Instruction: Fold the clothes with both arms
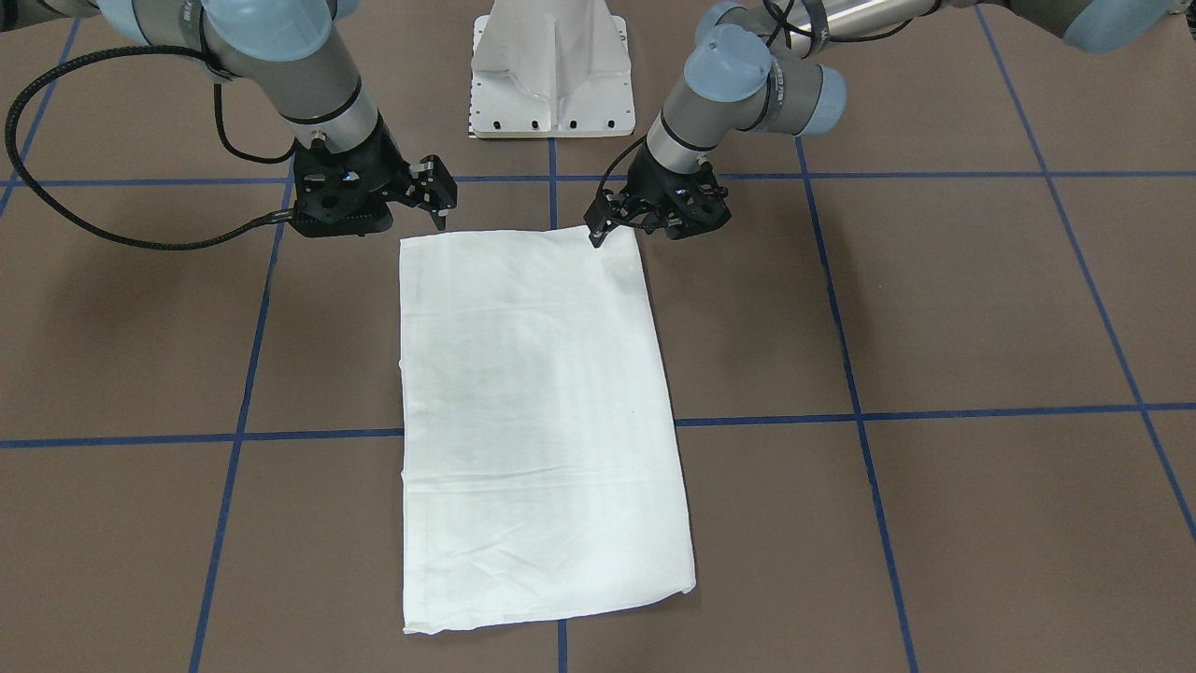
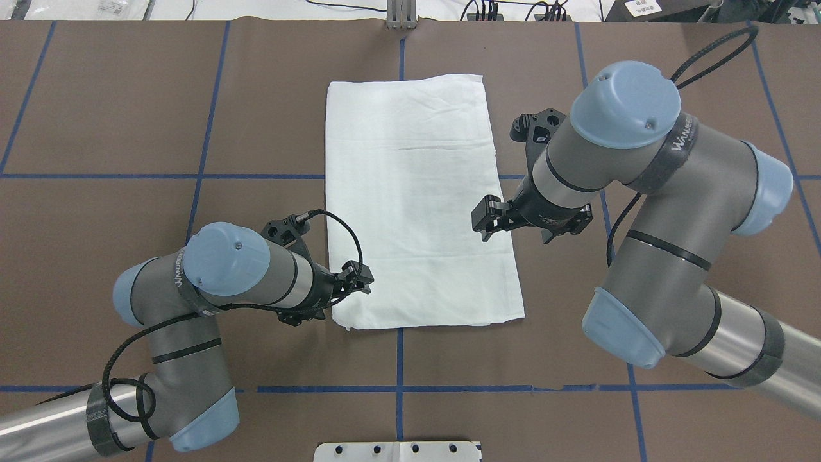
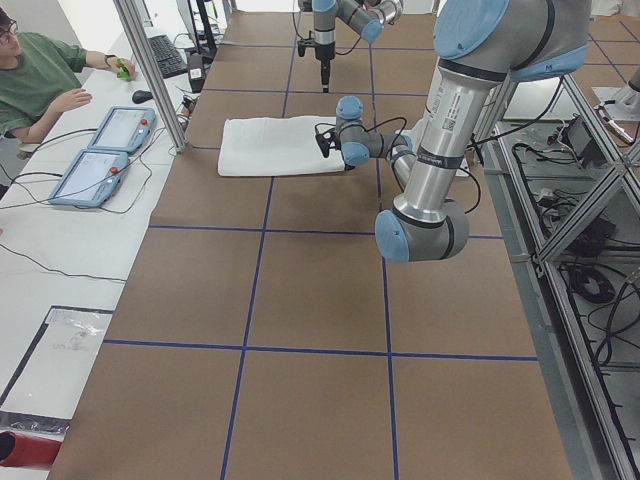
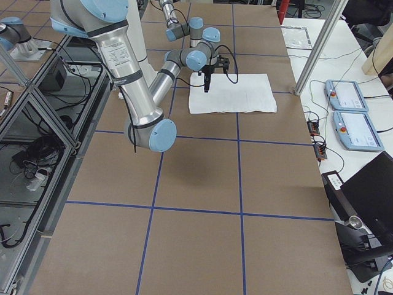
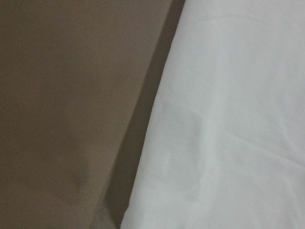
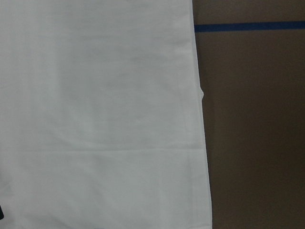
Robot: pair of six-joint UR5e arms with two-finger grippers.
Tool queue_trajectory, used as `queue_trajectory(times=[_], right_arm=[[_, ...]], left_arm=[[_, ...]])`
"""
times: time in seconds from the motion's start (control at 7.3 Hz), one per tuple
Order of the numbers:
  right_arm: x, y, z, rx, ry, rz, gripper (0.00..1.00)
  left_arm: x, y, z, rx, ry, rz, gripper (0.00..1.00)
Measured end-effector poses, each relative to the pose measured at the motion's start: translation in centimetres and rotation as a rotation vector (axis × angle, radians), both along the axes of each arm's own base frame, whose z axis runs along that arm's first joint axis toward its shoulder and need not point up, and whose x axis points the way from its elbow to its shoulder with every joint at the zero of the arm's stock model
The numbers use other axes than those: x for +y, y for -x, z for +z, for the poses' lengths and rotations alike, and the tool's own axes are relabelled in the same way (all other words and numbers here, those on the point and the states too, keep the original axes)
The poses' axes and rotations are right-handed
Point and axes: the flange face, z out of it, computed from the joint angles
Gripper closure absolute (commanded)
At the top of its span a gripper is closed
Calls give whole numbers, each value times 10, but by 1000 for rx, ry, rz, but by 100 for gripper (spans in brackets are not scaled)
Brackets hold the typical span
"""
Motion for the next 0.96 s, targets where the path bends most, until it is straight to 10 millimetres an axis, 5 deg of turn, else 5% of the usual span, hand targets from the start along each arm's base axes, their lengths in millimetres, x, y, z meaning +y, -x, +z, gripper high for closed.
queue_trajectory(times=[0.41,0.68,0.96], right_arm=[[1,0,-3,-6,-2,1,0],[2,1,-5,-9,12,12,0],[2,2,-4,-7,19,17,0]], left_arm=[[18,-12,0,-2,1,30,15],[27,-16,1,-3,2,45,36],[28,-16,-2,1,1,46,35]])
